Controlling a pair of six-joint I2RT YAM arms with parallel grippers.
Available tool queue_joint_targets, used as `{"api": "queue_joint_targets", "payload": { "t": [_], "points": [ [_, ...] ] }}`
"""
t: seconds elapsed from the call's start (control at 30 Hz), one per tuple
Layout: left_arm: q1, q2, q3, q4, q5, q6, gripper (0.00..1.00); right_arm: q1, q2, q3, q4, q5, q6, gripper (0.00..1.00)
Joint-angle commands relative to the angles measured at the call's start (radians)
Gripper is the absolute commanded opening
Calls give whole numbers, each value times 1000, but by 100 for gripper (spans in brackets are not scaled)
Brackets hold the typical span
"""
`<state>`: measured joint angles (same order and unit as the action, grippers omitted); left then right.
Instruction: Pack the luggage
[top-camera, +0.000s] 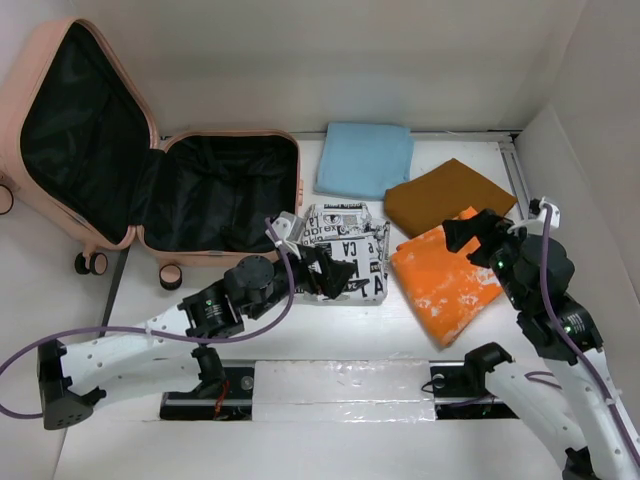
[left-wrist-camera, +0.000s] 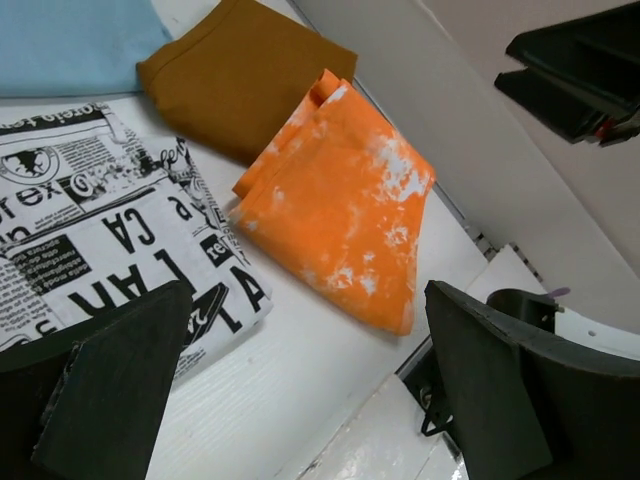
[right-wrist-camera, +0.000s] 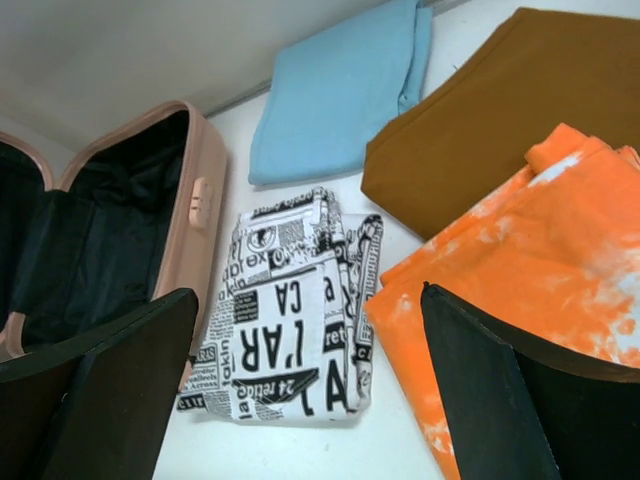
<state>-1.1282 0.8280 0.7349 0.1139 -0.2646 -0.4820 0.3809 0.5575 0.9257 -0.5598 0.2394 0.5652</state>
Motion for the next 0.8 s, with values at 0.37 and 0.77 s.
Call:
{"api": "queue_joint_targets", "payload": {
  "t": [0.37,0.77],
  "points": [
    [-44,-18,-304,76,-76,-309,44,7,-48,-175,130,-109,50,16],
    [-143,405,-158,-241,-304,-754,76,18,61,-281,258,-184,32,68]
  ]
}}
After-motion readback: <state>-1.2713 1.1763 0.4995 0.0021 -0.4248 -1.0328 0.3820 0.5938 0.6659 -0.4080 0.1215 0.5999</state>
